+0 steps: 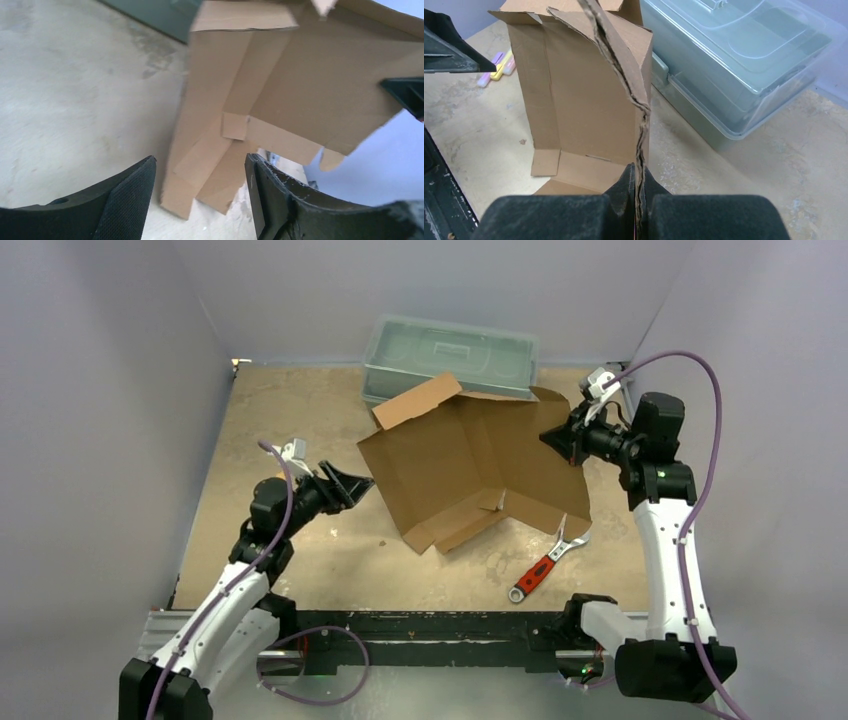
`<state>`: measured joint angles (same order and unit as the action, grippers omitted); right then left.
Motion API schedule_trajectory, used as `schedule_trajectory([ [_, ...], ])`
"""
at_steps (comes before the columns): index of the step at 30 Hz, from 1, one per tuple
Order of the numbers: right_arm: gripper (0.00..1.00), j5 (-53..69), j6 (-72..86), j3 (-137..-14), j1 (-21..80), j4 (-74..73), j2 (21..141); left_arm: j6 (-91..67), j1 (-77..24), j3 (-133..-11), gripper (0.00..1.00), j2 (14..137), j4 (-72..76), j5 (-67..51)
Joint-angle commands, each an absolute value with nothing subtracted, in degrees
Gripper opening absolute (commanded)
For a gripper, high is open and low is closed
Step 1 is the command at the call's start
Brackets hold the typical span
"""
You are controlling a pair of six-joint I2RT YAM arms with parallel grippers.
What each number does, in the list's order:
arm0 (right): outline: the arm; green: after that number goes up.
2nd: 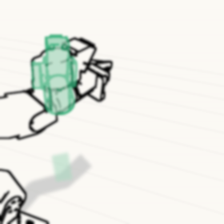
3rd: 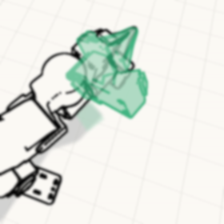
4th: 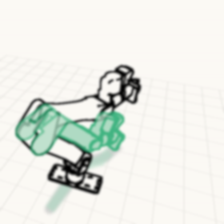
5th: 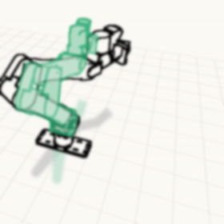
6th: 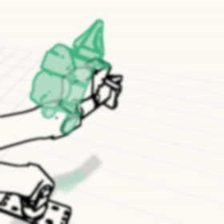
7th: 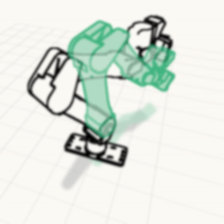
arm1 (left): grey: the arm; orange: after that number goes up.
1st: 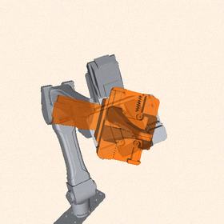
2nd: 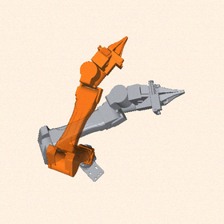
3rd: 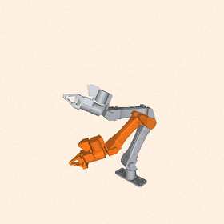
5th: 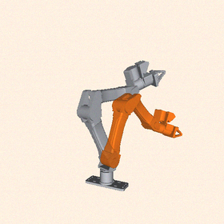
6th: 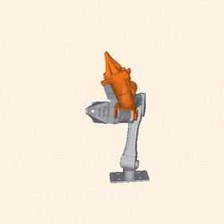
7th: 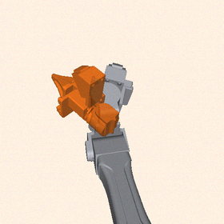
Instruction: Fold the paper box
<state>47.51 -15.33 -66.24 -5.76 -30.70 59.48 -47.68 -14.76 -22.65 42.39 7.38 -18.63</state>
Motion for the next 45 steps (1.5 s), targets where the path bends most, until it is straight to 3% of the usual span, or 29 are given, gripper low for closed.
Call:
schedule_trajectory([
  [1, 0.0, 49.13, -14.13, -66.36, -6.24, -27.73, 58.52, -49.14, -18.47, -21.92, 0.62, 43.91, 18.66, -18.04],
  [3, 0.0, 49.28, -14.13, -66.43, -6.24, -27.9, 58.62, -48.2, -19.61, -21.66, 0.54, 46.17, 19.78, -16.55],
  [10, 0.0, 49.53, -14.24, -66.1, -6.33, -28.19, 58.1, -44.24, -20.48, -22.11, 0.45, 52.85, 22.77, -11.12],
  [17, 0.0, 50.03, -14.33, -65.83, -6.33, -28.21, 58.17, -43.85, -21.02, -24.39, 0.18, 59.79, 27.9, -12.25],
  [20, 0.0, 50.42, -14.28, -65.9, -6.33, -28.45, 58.12, -43.89, -21.42, -25.87, 0.0, 61.82, 29.22, -13.27],
  [24, 0.0, 52.34, -14.19, -66.75, -6.27, -29.54, 58.35, -43.01, -22.02, -28.54, 0.0, 62.6, 27.67, -13.06],
  [33, 0.0, 65.36, -12.4, -70.26, -6.15, -32.2, 59.24, -37.04, -24.76, -40.2, 0.0, 61.16, 7.84, -4.46],
  [45, 0.0, 60.29, -3.89, -64.17, -6.15, -20.96, 58.1, -33.87, -25.97, -48.6, 0.0, 64.17, -3.92, 1.67],
])
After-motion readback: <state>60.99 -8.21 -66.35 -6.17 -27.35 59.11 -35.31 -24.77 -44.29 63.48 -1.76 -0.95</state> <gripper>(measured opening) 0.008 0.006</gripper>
